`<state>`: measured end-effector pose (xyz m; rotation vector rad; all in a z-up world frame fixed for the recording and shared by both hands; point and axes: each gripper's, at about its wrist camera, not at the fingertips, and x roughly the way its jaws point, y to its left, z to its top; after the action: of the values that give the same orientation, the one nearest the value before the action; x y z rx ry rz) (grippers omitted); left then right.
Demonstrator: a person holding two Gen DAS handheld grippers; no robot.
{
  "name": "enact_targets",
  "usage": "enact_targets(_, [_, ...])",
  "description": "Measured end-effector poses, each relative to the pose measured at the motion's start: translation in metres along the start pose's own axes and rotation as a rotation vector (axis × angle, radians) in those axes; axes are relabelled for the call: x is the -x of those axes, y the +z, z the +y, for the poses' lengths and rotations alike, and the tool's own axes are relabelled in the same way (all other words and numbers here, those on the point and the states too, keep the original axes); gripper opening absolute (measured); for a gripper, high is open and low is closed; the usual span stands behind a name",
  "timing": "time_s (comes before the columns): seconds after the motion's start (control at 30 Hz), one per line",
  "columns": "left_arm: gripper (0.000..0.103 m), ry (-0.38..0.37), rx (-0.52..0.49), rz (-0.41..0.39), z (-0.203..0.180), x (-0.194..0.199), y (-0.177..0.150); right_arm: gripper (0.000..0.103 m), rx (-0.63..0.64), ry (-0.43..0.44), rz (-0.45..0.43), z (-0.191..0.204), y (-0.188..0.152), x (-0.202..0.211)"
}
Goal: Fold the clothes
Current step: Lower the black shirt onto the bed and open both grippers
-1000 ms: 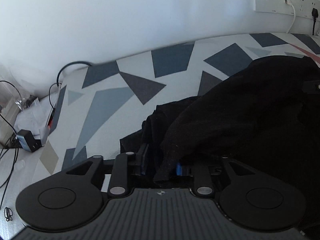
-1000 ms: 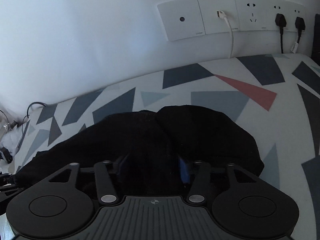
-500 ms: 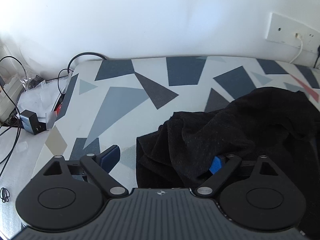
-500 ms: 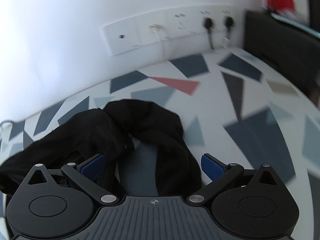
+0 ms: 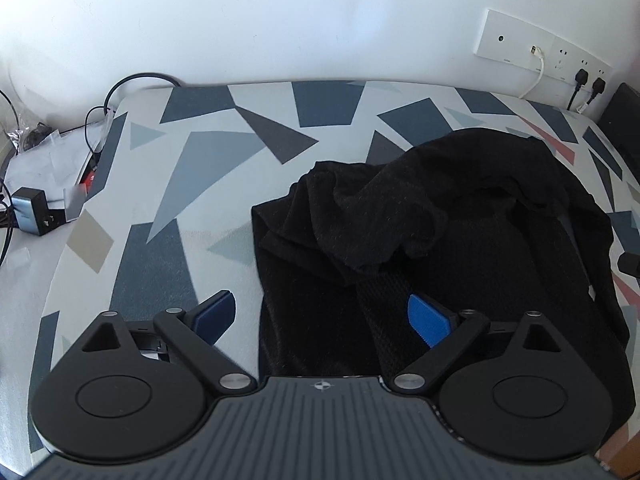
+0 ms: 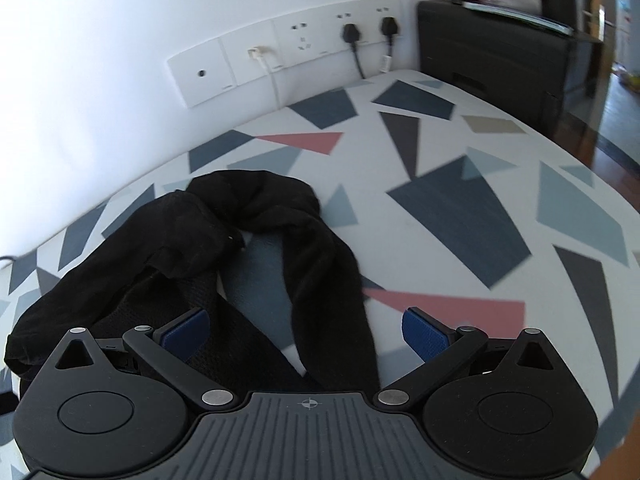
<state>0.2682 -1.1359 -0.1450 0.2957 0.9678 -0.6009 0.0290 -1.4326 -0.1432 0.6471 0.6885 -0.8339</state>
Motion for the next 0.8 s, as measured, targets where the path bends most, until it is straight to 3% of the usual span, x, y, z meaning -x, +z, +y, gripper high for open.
enact_targets(0.27, [0.096, -0.012, 0.049, 0.039, 0.031, 0.006, -0.029, 0.102, -0.006, -0.024, 0.005, 0.010, -0.008, 0.009])
enact_targets(0.53, [0.096, -0.004, 0.122, 0.024, 0.058, 0.020, -0.050, 0.102, 0.065, 0.004, 0.016, 0.033, -0.015, 0.014])
enact_targets(0.8, [0.096, -0.054, 0.138, -0.021, 0.064, 0.043, -0.076, 0.102, 0.134, 0.108, 0.030, 0.034, -0.019, 0.023])
